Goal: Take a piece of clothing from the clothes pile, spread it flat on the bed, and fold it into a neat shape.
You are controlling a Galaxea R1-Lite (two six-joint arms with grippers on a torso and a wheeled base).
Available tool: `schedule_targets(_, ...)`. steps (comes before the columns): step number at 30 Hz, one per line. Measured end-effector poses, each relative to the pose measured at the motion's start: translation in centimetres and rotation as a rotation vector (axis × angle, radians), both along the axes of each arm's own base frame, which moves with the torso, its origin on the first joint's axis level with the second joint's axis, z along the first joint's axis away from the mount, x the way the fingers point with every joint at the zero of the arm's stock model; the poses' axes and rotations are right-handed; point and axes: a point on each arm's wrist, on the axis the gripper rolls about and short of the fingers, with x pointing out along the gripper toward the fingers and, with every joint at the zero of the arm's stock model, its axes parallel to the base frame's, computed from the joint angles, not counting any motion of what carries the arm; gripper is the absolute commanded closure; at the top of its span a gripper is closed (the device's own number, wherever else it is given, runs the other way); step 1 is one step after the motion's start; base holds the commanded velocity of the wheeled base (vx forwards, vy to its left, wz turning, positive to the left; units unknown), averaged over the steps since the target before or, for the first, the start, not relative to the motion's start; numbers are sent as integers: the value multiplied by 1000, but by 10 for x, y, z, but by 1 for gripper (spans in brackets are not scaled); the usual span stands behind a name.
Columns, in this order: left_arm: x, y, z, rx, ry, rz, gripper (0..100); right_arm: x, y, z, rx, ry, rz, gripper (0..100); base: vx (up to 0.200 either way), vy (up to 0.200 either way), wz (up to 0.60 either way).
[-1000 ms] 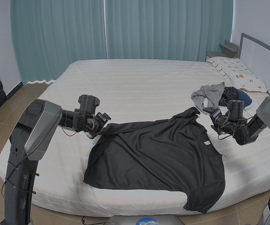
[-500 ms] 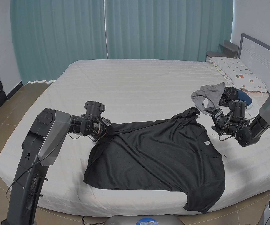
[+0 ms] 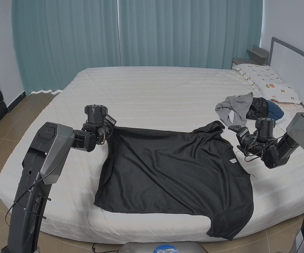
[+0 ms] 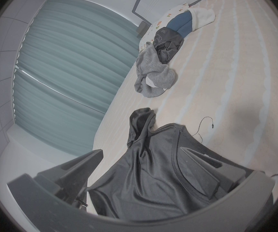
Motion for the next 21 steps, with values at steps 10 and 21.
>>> schedule_targets(10,7,28,7,44,-96,44,100,10,-1,-23,-87,-17,28,0,0,0,0)
schedule_targets(21,8,30,-12,60,-56,46,100,31,-20,-37,-197,0,47,0,0,0,0)
